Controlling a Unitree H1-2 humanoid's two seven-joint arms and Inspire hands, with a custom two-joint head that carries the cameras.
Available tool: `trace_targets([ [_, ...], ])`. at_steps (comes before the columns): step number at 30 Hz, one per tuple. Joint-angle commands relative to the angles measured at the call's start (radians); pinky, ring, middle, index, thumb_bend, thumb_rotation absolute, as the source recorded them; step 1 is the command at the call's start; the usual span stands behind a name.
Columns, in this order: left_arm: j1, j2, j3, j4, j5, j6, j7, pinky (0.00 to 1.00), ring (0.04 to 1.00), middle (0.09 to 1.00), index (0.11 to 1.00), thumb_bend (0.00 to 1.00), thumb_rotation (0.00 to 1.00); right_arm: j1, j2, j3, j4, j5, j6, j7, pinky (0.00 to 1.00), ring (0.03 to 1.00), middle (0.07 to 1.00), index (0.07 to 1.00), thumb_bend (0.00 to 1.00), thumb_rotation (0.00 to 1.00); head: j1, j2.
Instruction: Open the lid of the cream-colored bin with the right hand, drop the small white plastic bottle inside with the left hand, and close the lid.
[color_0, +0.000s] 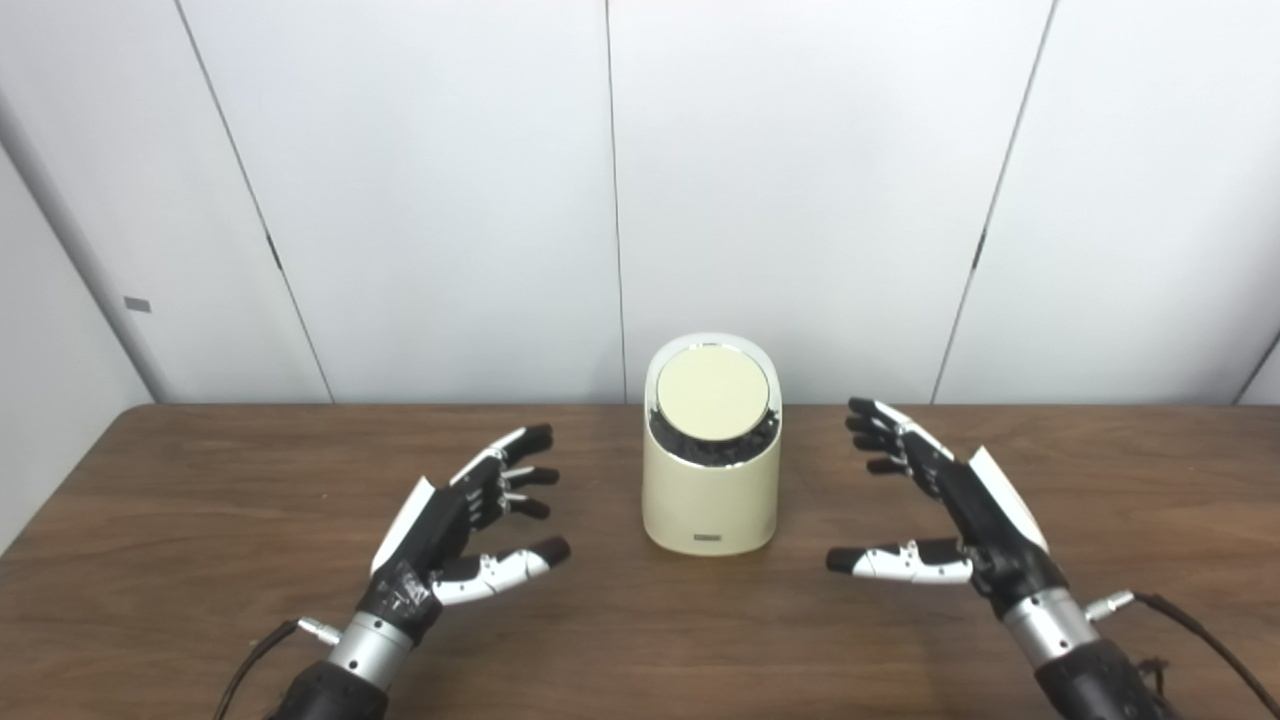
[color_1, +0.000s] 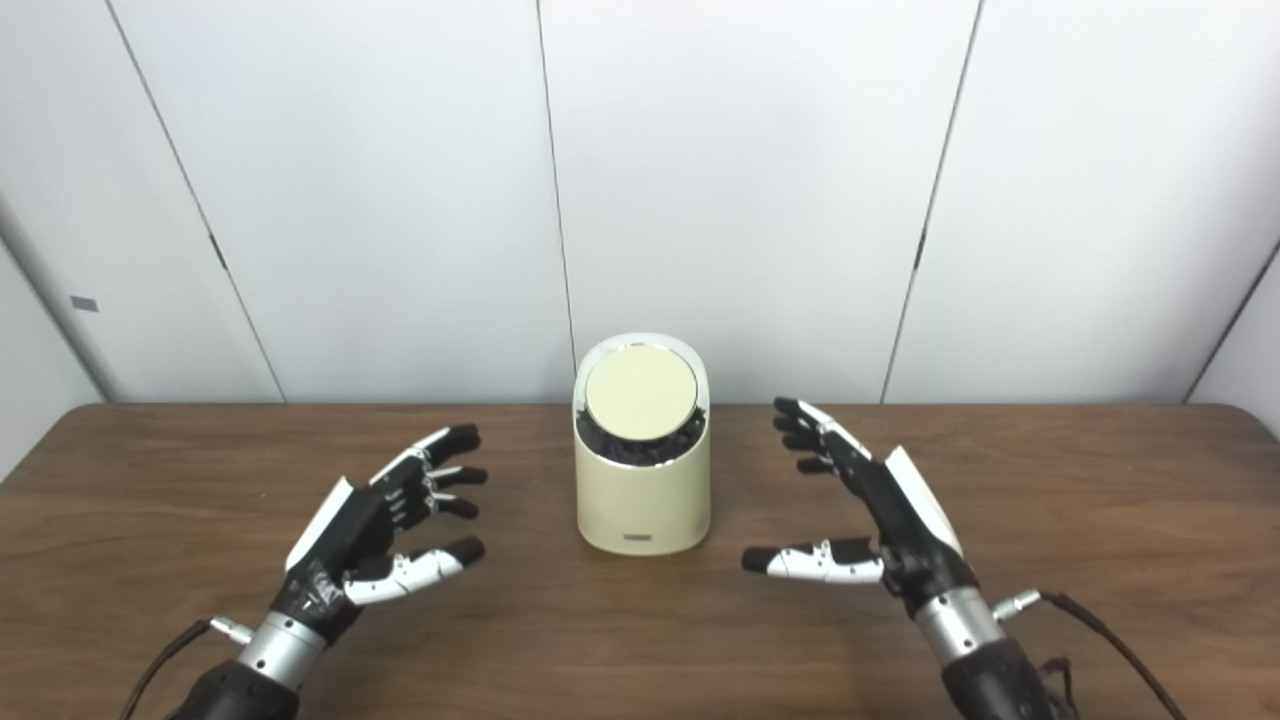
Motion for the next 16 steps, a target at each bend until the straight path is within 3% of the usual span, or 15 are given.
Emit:
trace_targets([
  [1,-0.021,0.008,0.014,-0.002,-0.032,-0.055,-0.001,0.7,0.824,0.924,0.926,0.72,0.25,-0.018,-0.004,-0.006,-0.01,0.021,-0.067,-0.025,0.75,0.828,0.857,0.882,0.8,0.31,-0.002,0.001],
  [9,-0.016,-0.002,0.036,0.029,-0.058,-0.12,-0.001,0.65,0.785,0.846,0.888,0.72,0.28,0.002,0.026,-0.016,0.004,0.034,-0.078,-0.054,0.75,0.835,0.871,0.886,0.8,0.35,-0.005,0.005],
  [16,-0.003,-0.019,0.045,0.018,-0.051,-0.124,0.019,0.64,0.771,0.834,0.87,0.72,0.26,0.017,0.036,-0.03,-0.014,0.059,-0.073,-0.054,0.75,0.825,0.872,0.887,0.79,0.36,-0.006,0.014],
])
